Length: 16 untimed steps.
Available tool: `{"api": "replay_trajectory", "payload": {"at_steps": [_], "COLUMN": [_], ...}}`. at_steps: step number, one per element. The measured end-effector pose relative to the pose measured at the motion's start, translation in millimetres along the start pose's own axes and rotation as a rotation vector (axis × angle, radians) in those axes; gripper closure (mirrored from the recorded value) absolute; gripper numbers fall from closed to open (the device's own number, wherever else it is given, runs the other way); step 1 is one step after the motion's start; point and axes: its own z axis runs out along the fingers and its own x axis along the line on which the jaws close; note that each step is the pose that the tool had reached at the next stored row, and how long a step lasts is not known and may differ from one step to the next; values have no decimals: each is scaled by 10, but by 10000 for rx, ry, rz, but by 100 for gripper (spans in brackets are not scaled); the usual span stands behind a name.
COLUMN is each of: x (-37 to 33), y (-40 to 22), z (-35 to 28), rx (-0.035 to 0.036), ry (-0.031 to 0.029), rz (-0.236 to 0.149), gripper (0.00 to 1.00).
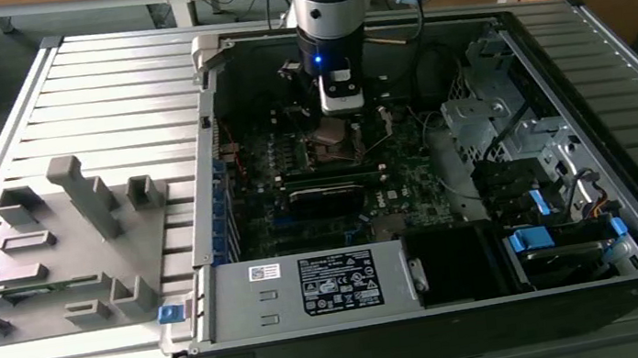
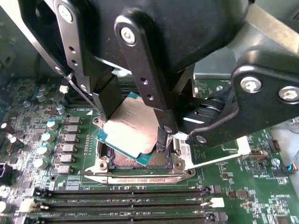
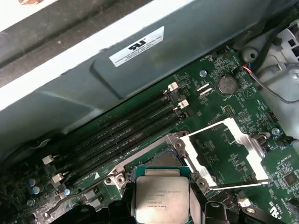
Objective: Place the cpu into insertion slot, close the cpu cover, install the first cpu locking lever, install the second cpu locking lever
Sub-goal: 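Place the cpu into insertion slot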
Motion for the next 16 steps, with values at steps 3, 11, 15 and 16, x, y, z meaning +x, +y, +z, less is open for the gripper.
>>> {"api": "replay_trajectory", "payload": {"at_steps": [3, 11, 15, 16], "x": [1, 1, 1, 1], "y": [0, 0, 0, 0], "z": [1, 1, 1, 2], "rx": [-1, 0, 2, 5], "ry": [-2, -3, -8, -12], "rz": [16, 36, 115, 174], "gripper": [46, 46, 46, 46]}}
